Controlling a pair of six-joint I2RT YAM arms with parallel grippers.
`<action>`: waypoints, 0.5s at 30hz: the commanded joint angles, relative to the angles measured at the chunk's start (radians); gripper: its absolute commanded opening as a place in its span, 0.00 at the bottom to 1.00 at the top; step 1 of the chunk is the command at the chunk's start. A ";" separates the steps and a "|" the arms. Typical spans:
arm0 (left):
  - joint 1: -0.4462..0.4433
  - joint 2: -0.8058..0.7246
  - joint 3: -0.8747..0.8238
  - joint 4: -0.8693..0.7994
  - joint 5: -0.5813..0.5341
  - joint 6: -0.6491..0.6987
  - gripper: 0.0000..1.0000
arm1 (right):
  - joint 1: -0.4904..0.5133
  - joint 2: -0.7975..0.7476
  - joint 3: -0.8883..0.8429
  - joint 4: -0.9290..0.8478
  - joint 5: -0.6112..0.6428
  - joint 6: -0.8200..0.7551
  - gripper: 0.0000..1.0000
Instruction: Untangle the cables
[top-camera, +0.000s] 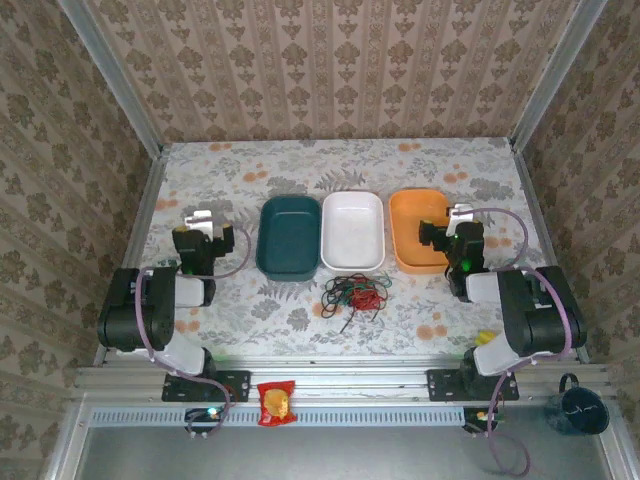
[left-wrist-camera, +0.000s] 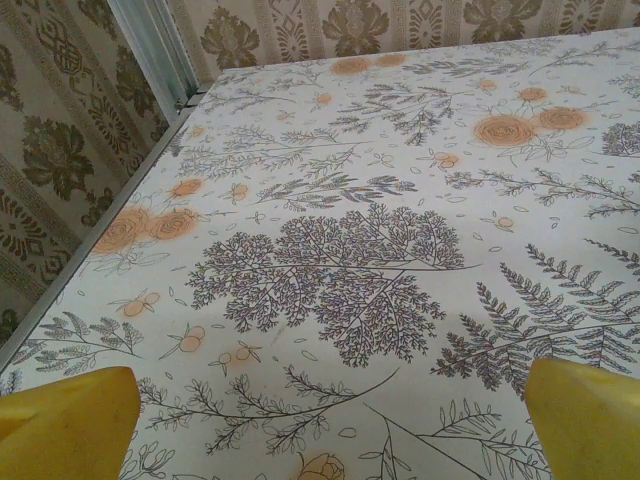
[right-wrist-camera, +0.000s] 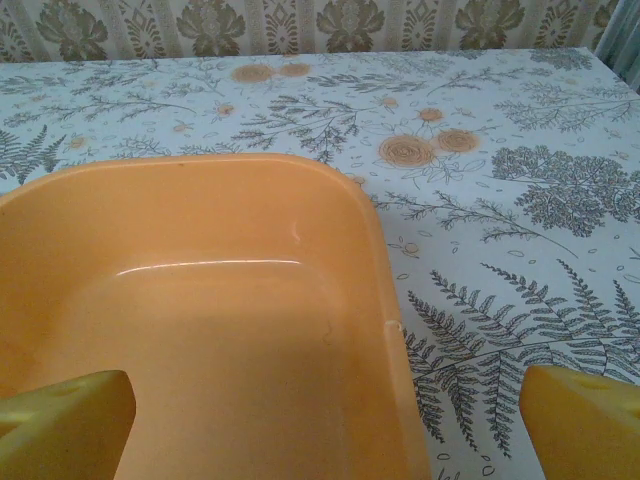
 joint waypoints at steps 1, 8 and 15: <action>0.007 0.003 0.016 -0.011 0.019 0.000 1.00 | -0.002 0.007 0.016 -0.003 -0.016 0.004 1.00; -0.023 0.008 0.005 0.020 -0.034 0.020 1.00 | -0.002 0.008 0.015 -0.003 -0.016 0.003 1.00; -0.027 0.008 0.006 0.018 -0.036 0.023 1.00 | -0.003 0.008 0.015 -0.003 -0.017 0.003 1.00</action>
